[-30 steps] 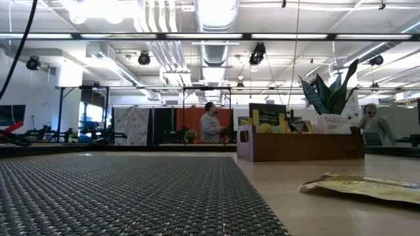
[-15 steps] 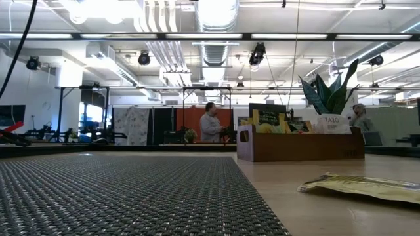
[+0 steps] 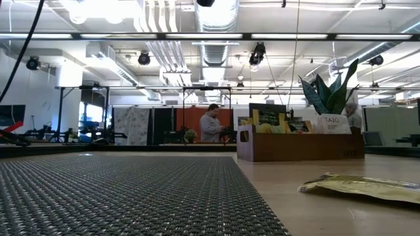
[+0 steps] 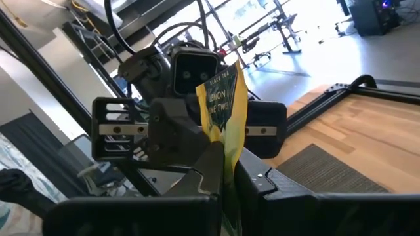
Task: Pick & Place Tea
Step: Put the yellow tea bag into the middle section of the wooden organizer
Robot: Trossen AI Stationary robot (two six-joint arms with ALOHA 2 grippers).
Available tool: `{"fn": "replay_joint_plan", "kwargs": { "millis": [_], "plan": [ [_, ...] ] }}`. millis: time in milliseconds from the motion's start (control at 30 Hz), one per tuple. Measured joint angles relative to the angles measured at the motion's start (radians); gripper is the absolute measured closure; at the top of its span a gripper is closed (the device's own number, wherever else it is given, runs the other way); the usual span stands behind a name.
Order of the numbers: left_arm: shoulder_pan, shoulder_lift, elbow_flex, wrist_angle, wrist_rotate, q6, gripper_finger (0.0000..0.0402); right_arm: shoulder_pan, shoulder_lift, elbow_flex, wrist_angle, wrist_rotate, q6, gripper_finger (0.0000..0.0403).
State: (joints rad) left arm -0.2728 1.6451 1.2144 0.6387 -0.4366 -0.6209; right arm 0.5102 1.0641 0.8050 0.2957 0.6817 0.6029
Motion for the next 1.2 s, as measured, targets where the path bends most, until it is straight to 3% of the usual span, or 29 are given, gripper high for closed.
{"fn": "replay_joint_plan", "kwargs": {
  "millis": [267, 467, 600, 933, 1200],
  "plan": [
    [0.004, 0.0, 0.0, -0.009, 0.005, 0.018, 0.0392, -0.001, 0.0, -0.001, -0.005, -0.001, -0.004, 0.039],
    [0.004, 0.0, 0.003, -0.013, 0.006, 0.048, 0.04, -0.001, -0.001, -0.001, -0.014, -0.005, -0.027, 0.0387],
    [0.005, 0.0, 0.003, -0.044, 0.001, 0.055, 0.0401, 0.0, -0.007, 0.005, -0.092, -0.01, -0.027, 0.0351],
    [0.005, -0.001, 0.003, -0.253, 0.001, 0.13, 0.0401, -0.003, -0.056, 0.085, -0.46, -0.052, -0.012, 0.0223],
    [0.001, 0.002, 0.003, -0.347, 0.001, 0.267, 0.0401, -0.049, -0.025, 0.269, -0.979, -0.172, -0.032, 0.0207]
  ]
}}
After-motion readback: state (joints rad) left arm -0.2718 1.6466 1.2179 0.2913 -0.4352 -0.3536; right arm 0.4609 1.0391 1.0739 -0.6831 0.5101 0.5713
